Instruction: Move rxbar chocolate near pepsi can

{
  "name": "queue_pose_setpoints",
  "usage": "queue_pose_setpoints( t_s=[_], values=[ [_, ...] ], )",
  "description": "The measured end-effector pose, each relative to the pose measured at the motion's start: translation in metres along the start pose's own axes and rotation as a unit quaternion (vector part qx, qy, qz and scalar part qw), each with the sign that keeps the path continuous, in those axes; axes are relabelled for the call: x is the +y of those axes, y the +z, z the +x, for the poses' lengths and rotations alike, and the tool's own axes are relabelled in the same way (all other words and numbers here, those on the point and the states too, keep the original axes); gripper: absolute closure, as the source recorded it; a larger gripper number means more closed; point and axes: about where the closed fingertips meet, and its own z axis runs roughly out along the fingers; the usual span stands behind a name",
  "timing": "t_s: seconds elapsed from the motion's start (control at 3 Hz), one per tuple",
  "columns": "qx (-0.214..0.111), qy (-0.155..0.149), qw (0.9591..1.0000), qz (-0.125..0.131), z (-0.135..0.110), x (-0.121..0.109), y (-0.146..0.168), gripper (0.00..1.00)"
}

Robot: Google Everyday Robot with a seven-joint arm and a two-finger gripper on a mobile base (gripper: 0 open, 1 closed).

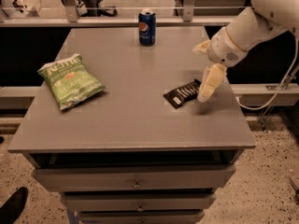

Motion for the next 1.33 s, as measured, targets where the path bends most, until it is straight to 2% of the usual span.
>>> queue_pose_setpoints(
  t_s=[0.33,0.67,1.33],
  values=[
    [0.02,-0.007,0.9995,-0.025,0.013,0.005,0.013,0.0],
    [0.027,-0.006,0.999,-0.035,0.022,0.01,0.021,0.18],
    [0.03,-0.004,0.9989,-0.037,0.022,0.011,0.026,0.64]
  ],
)
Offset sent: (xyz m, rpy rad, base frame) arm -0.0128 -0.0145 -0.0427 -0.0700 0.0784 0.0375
